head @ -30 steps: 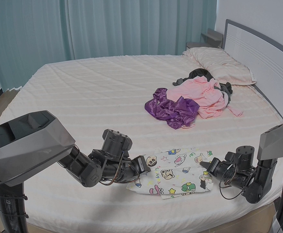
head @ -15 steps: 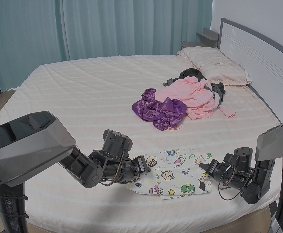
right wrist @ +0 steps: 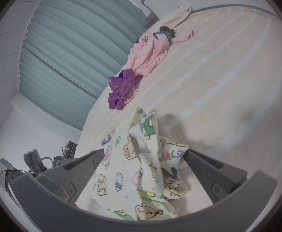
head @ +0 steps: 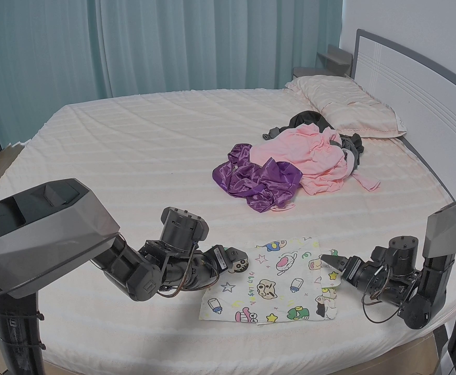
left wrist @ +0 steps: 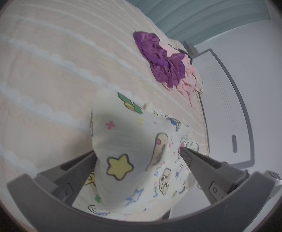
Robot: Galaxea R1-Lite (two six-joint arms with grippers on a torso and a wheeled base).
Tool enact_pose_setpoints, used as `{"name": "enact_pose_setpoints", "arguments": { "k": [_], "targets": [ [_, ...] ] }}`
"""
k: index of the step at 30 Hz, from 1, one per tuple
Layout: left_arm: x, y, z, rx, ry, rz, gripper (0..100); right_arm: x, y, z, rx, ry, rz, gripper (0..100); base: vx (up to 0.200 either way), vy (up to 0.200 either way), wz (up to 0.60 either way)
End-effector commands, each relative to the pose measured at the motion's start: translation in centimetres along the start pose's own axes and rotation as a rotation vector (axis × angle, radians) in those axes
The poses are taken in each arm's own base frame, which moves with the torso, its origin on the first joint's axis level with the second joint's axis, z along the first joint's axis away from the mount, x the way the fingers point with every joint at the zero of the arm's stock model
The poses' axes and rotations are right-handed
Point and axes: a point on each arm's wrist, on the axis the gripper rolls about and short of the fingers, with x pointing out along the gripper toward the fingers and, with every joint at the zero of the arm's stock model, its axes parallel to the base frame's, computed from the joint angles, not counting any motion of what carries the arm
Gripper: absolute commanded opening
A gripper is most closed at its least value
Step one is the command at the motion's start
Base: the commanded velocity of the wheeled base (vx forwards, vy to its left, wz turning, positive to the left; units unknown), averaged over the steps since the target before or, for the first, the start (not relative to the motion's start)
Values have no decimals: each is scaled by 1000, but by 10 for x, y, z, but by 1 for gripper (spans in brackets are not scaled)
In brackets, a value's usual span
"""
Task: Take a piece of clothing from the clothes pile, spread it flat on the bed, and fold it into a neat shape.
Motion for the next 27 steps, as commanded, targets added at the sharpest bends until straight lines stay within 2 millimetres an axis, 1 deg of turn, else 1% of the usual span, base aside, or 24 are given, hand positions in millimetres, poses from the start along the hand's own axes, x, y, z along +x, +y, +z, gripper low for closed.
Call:
{"name": "enact_pose_setpoints", "arguments": {
  "k": [1, 6, 9, 12, 15, 17, 19, 21, 22, 24, 27],
  "targets": [
    [0, 1, 23, -29, -148, 50, 100, -35, 25, 16, -23, -72, 93, 100, 0, 0, 0],
    [-5, 9, 46, -73, -208, 43, 100, -40, 34, 5, -48, -32, 124, 100, 0, 0, 0],
    [-8, 5, 53, -140, -235, 12, 100, -39, 36, 3, -51, -30, 127, 100, 0, 0, 0],
    [-9, 2, 54, -173, -253, -23, 100, -38, 37, 4, -51, -34, 128, 100, 0, 0, 0],
    [-9, -2, 50, -175, -255, -46, 100, -37, 35, 4, -49, -35, 121, 100, 0, 0, 0],
    [-8, -9, 39, -198, -233, -64, 100, -35, 32, 4, -44, -34, 112, 100, 0, 0, 0],
    [-8, -14, 35, -222, -227, -84, 100, -34, 31, 3, -43, -28, 107, 100, 0, 0, 0],
    [-10, -23, 26, -259, -215, -120, 100, -30, 27, -1, -43, -8, 88, 100, 0, 0, 0],
    [-10, -23, 25, -261, -214, -121, 100, -30, 27, -1, -43, -8, 88, 100, 0, 0, 0],
    [-15, -26, 14, -250, -195, -141, 100, -29, 25, -2, -42, -2, 81, 100, 0, 0, 0],
    [-13, -26, 6, -234, -189, -153, 100, -28, 26, -2, -42, 0, 83, 100, 0, 0, 0]
  ]
}}
